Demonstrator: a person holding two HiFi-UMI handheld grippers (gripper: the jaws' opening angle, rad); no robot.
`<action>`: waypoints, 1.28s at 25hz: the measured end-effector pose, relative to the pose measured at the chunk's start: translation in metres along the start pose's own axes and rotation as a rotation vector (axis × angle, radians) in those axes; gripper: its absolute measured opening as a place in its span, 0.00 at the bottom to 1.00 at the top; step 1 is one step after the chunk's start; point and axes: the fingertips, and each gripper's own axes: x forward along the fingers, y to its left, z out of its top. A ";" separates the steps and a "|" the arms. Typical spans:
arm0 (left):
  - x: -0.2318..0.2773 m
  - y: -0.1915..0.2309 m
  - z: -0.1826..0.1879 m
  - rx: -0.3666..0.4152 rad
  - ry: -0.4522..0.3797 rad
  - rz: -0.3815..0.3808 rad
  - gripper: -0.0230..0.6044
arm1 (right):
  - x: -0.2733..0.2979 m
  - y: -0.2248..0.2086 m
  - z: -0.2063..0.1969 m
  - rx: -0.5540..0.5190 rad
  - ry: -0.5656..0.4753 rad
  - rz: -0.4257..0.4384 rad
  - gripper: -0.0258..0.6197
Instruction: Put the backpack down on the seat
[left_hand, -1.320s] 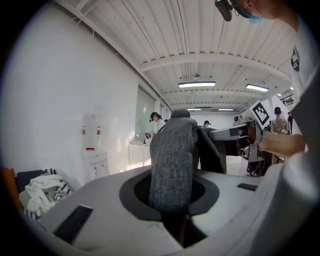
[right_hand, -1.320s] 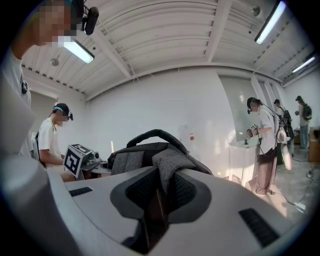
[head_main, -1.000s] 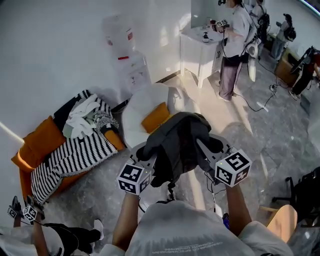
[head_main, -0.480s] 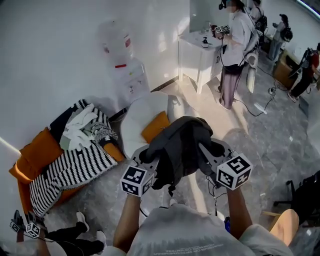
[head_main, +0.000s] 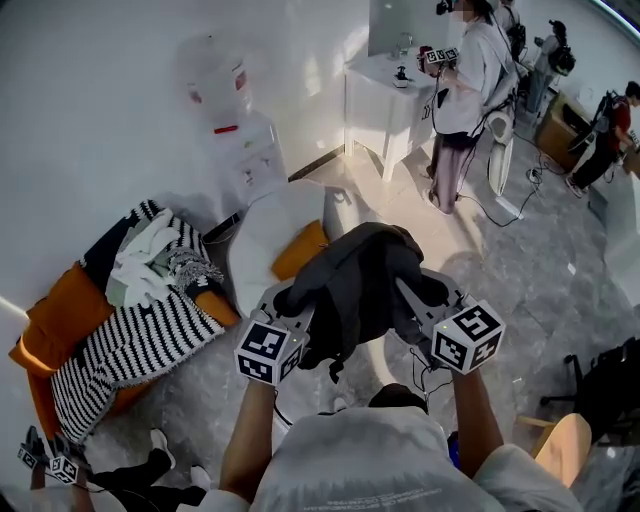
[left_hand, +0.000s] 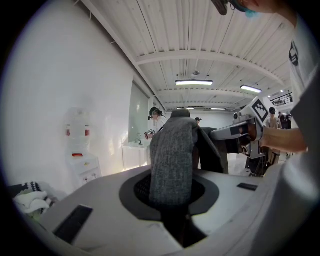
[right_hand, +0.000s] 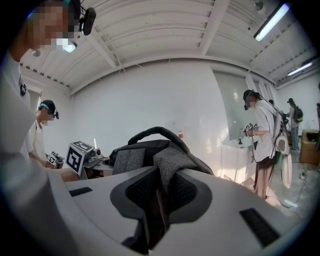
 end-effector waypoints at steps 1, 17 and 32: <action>0.003 0.003 0.000 -0.002 0.001 -0.002 0.16 | 0.004 -0.003 0.001 0.001 0.001 -0.002 0.11; 0.094 0.092 -0.011 -0.088 0.047 0.033 0.16 | 0.120 -0.087 0.010 0.015 0.057 0.081 0.11; 0.187 0.154 -0.019 -0.111 0.120 0.084 0.16 | 0.203 -0.174 0.009 0.079 0.122 0.144 0.11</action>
